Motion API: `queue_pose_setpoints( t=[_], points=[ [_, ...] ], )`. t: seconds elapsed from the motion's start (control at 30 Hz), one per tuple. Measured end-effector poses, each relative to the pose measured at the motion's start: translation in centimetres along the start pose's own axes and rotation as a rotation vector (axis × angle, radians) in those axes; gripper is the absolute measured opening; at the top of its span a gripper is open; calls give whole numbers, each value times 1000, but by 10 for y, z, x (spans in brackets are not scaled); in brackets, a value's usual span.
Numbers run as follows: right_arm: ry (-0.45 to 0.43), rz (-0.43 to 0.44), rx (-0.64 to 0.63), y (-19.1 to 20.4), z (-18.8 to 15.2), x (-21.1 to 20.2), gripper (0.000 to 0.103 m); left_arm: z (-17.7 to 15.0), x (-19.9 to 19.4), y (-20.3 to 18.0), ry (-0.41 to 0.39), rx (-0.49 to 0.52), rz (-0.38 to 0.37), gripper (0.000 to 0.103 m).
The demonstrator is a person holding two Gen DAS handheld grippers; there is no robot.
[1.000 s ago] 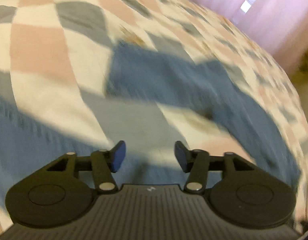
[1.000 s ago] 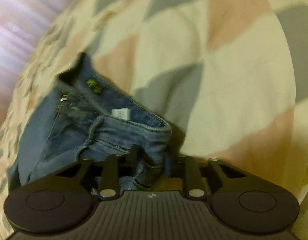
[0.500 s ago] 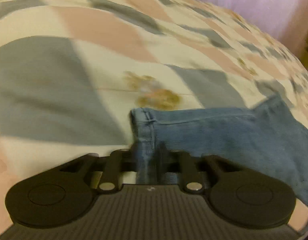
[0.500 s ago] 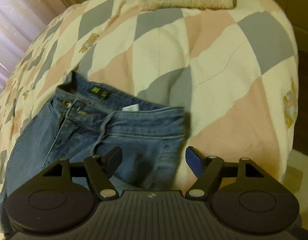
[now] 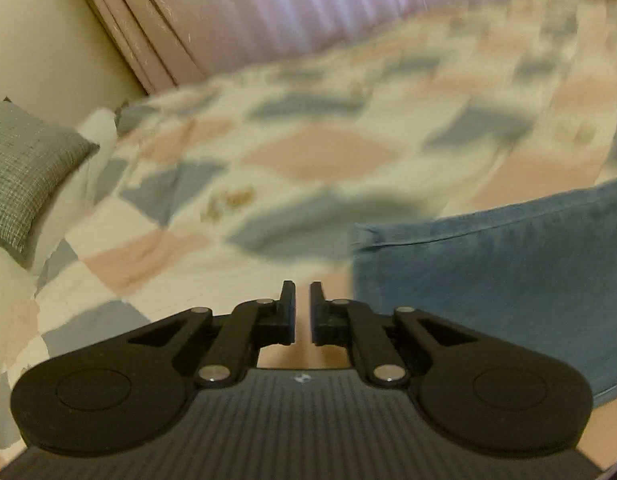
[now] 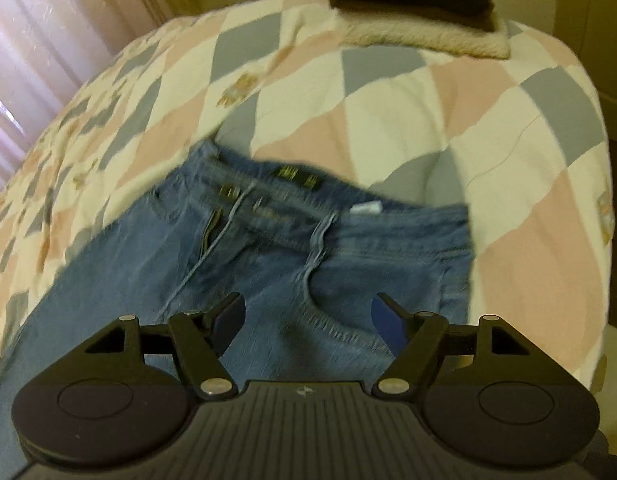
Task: Fold clothes
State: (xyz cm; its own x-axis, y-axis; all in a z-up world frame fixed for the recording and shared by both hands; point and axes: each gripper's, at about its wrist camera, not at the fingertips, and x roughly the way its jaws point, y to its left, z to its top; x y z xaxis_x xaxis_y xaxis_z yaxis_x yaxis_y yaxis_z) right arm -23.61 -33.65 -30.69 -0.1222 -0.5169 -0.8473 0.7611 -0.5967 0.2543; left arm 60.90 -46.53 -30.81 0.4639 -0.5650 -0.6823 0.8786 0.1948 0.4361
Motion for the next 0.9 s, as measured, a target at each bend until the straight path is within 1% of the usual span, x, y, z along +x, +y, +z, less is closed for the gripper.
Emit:
queue_pose_setpoints(
  t=[0.03, 0.1, 0.17, 0.23, 0.27, 0.3, 0.33, 0.37, 0.47, 0.5, 0.53, 0.6, 0.63, 0.67, 0.73, 0.77, 0.8, 0.9],
  points=[
    [6, -1, -13, 3, -3, 0, 72, -3, 7, -3, 18, -3, 14, 8],
    [-3, 10, -54, 8, -6, -3, 72, -12, 0, 1, 9, -64, 25, 10],
    [-23, 19, -114, 11, -8, -8, 72, -21, -26, 4, 8, -154, 13, 10],
    [-38, 29, -186, 15, -11, -11, 72, -35, -65, -4, 20, -193, -38, 10],
    [-37, 38, -229, 18, -14, -11, 72, -46, -91, -16, 21, -186, -80, 10],
    [-32, 44, -267, 20, -17, -11, 72, -56, -117, -30, 19, -178, -124, 13],
    [-28, 44, -307, 22, -20, -9, 72, -70, -143, -48, 22, -177, -186, 15],
    [-27, 45, -360, 24, -25, -7, 72, -84, -168, -66, 29, -180, -257, 20],
    [-29, 45, -524, 23, -39, -1, 72, -132, -234, -124, 74, -221, -475, 21],
    [-22, 31, -576, 19, -42, 2, 71, -150, -253, -143, 87, -242, -538, 21],
    [-9, 8, -620, 12, -45, 6, 71, -165, -268, -159, 104, -255, -575, 22],
    [23, -40, -659, -10, -47, 12, 70, -196, -284, -189, 175, -260, -587, 24],
    [32, -35, -647, -23, -47, 11, 70, -212, -290, -204, 225, -255, -560, 25],
    [40, -21, -620, -36, -44, 7, 70, -226, -294, -214, 265, -255, -518, 23],
    [51, -10, -601, -53, -40, -8, 71, -237, -309, -221, 311, -289, -447, 23],
    [48, 18, -602, -60, -37, -21, 71, -241, -317, -223, 332, -309, -412, 21],
    [42, 58, -599, -64, -34, -36, 71, -240, -331, -222, 335, -332, -394, 21],
    [29, 181, -582, -76, -25, -83, 71, -220, -395, -219, 262, -378, -365, 24]
  ],
)
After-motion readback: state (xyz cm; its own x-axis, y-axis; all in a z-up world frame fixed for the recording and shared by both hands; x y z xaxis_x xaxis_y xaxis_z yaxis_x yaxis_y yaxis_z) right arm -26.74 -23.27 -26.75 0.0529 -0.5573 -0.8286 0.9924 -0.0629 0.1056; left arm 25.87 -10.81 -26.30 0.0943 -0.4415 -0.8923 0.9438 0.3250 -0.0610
